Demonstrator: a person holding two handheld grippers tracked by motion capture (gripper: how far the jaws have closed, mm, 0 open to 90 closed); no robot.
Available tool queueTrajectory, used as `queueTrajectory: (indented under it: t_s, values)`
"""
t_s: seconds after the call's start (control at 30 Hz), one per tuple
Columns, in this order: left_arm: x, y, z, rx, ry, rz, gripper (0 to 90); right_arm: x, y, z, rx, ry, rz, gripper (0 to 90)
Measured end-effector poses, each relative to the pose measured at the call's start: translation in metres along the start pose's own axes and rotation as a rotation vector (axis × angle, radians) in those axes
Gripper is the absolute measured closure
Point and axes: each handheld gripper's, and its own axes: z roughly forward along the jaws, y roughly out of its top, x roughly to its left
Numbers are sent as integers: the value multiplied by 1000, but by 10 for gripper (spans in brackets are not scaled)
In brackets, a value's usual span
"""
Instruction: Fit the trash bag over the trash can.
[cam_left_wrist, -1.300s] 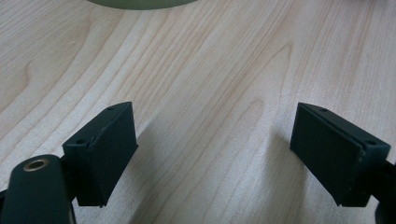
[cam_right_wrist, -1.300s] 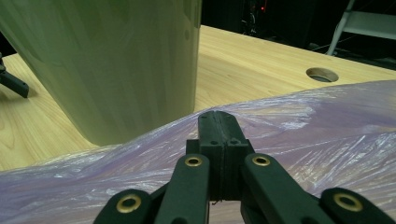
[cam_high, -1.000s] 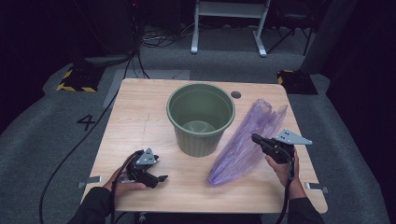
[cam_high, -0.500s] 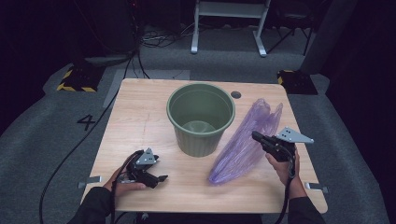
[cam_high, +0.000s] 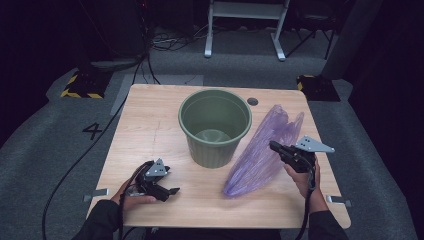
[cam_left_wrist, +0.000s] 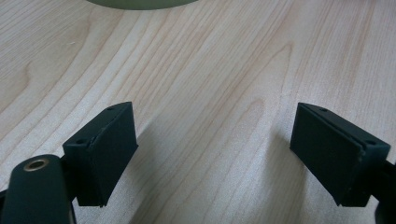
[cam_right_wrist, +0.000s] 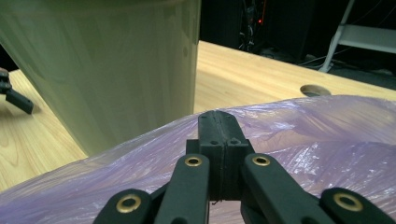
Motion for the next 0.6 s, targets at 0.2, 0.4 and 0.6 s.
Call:
queueTrajectory:
  t_s: [0.2, 0.4, 0.6]
  values:
    - [0, 0, 0, 0, 2, -1, 139, 2, -1, 0, 14, -5, -12, 900]
    - [0, 0, 0, 0, 3, -2, 139, 0, -8, 3, 61, -26, -24, 896]
    - [0, 0, 0, 0, 2, -2, 140, -4, -20, 11, 114, -22, -15, 869]
